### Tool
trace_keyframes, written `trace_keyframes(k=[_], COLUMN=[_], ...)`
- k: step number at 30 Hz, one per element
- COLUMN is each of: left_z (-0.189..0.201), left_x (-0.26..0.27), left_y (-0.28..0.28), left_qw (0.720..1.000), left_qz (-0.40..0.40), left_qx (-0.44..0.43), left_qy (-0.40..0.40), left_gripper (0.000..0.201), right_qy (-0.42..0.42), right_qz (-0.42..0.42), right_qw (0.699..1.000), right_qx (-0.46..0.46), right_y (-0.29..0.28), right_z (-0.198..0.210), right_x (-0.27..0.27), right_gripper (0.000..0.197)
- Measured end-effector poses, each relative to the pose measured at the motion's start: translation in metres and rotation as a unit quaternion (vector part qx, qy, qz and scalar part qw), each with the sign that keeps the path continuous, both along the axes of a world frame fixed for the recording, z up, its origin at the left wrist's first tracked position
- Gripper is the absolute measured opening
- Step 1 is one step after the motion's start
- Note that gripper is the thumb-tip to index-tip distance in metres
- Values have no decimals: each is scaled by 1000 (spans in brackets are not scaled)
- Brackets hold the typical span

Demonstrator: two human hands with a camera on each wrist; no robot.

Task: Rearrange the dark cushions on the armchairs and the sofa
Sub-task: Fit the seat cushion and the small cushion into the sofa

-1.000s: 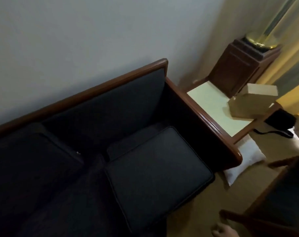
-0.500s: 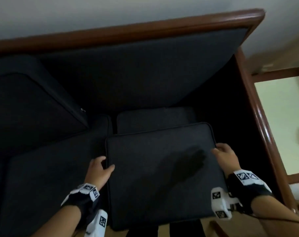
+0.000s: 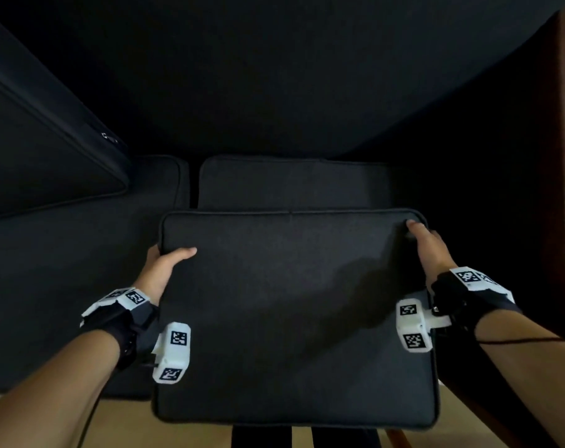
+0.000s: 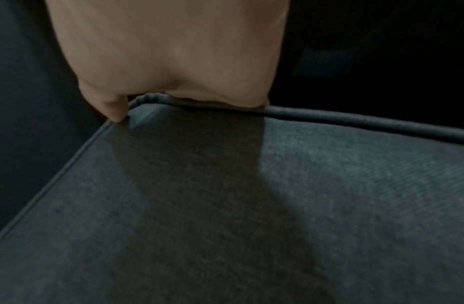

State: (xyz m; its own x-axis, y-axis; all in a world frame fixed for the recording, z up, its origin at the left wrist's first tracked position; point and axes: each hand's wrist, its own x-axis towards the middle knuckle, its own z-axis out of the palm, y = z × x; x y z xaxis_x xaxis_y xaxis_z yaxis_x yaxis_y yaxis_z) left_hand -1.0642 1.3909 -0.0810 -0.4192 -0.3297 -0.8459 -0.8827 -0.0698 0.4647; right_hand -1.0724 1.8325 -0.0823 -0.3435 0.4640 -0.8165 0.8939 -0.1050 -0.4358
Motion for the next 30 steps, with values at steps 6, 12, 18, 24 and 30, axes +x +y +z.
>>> trace_keyframes(k=[6, 12, 18, 24, 30], left_z=[31, 102, 183, 223, 225], left_x=[15, 36, 71, 112, 145], left_y=[6, 9, 13, -10, 3], left_qw=[989, 973, 946, 933, 958], left_qz=[96, 173, 258, 291, 227], left_qx=[110, 120, 100, 89, 4], left_qy=[25, 92, 171, 194, 177], left_gripper=[59, 38, 51, 79, 44], right_qy=[18, 104, 195, 335, 215], right_qz=[-42, -65, -91, -102, 22], right_qw=[999, 992, 976, 932, 958], right_qx=[-26, -16, 21, 90, 190], right_y=[-7, -20, -32, -53, -62], right_z=[19, 88, 161, 223, 253], right_x=[2, 20, 47, 61, 51], right_gripper=[119, 129, 82, 42, 41])
